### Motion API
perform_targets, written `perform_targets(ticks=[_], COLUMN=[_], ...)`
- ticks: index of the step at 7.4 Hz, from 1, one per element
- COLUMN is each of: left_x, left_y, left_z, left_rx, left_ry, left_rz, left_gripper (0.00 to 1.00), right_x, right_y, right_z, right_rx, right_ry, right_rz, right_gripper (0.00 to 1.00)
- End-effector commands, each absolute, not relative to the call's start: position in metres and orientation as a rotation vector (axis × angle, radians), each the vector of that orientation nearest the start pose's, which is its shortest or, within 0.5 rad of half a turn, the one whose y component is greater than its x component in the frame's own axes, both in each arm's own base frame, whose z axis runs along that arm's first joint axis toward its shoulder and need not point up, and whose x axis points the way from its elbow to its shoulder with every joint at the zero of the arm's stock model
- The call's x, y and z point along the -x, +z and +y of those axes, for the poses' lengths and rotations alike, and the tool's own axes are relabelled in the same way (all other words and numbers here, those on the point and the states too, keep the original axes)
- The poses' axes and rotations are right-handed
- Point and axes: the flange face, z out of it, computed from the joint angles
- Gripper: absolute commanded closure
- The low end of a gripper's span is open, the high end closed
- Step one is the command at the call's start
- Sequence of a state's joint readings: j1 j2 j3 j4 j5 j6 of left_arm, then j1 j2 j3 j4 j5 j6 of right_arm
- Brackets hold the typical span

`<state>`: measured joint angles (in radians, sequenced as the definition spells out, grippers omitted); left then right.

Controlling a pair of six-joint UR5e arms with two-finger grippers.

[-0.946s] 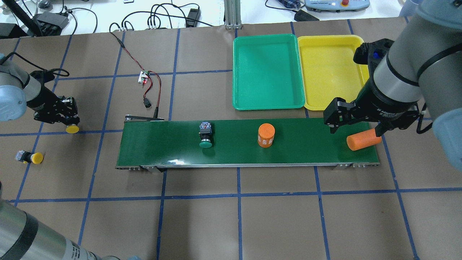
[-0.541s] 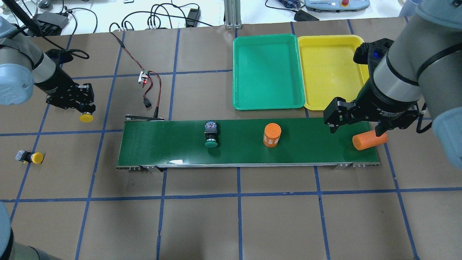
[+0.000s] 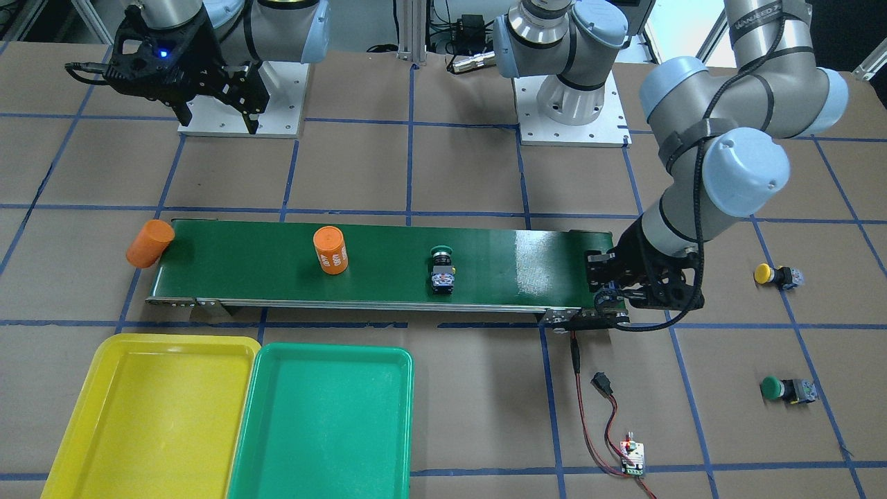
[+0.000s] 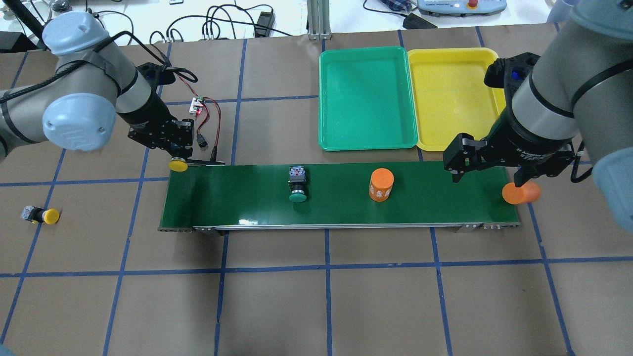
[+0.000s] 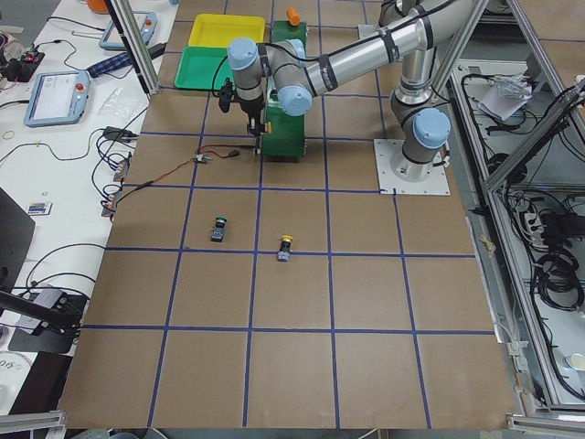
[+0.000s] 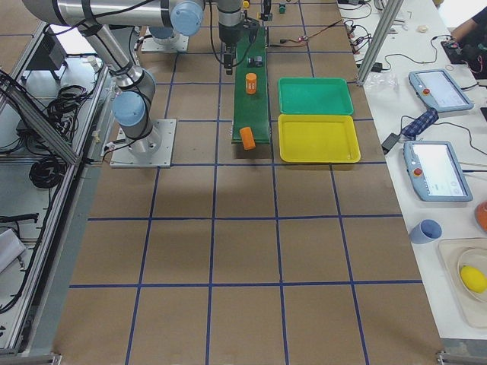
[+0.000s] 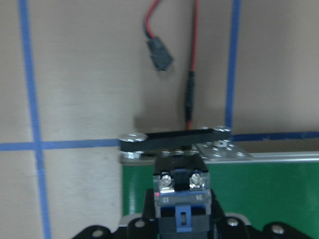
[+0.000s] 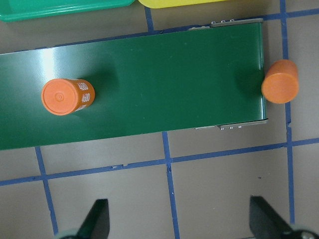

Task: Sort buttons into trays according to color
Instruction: 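Place the yellow-capped switch on the conveyor's near end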

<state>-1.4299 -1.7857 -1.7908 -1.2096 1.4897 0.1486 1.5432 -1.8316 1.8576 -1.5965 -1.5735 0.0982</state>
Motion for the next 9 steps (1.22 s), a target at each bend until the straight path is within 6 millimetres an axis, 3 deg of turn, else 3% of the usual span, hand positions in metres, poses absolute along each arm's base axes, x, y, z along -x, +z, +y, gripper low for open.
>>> perform_targets(ticks=[1,3,7,9], left_x=[0.099,0.128,0.129,0.126], left_y=[0.302,0.290,0.277,0.267], left_z=[-0.543,-0.540,-0.535,-0.518], left_rx=[0.022,0.027,-0.034,-0.117], left_ry=[0.101,0.114,0.158,0.195], left_rz=[3.232,3.225,3.236,3.233], left_gripper=[1.00,1.00,1.00,1.00], right_x=[-0.122,-0.122,-0.122,-0.122], right_y=[0.463,0.463,0.463,0.463], right_z=[-0.386,-0.386,-0.386,-0.386], right_rx=[-0.195,-0.195,-0.198,-0.198], right_ry=[0.005,0.002,0.002,0.002], right_rz=[3.140,3.140,3.138,3.138], right_gripper=[0.00,0.00,0.00,0.00])
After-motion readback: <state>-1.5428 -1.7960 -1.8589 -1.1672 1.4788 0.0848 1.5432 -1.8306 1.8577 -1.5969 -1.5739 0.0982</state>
